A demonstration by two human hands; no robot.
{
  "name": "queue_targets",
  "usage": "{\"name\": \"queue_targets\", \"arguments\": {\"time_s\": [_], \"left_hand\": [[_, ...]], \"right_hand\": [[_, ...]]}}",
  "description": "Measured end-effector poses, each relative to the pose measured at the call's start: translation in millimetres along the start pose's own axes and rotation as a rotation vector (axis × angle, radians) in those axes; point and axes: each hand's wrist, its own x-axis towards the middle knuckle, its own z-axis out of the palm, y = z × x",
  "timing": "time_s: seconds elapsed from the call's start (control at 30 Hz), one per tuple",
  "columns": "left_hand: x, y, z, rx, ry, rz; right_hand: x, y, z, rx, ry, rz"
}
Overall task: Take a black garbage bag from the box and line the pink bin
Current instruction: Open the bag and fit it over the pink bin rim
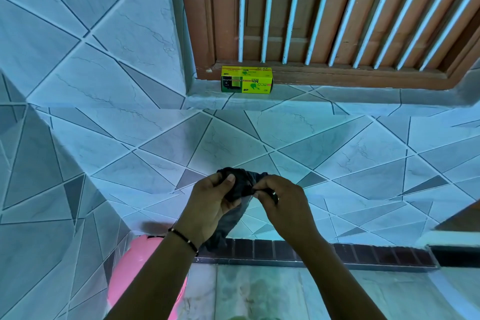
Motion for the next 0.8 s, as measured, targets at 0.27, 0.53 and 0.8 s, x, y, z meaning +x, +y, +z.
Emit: {"name": "queue_targets", "arguments": {"time_s": [0.27,0.53,0.8], "left_hand": [[1,-6,-5,0.259,0.056,0.131],[-1,-9,-5,0.141,0.012,0.098],[5,-1,-26,-0.127,0.201,0.129]], "right_hand": [[-1,-12,1,0.358,-0.214,0.261],[4,-12,1,0.485,-0.076,0.39],[9,8,-24,1.299,0.246,0.772]]}}
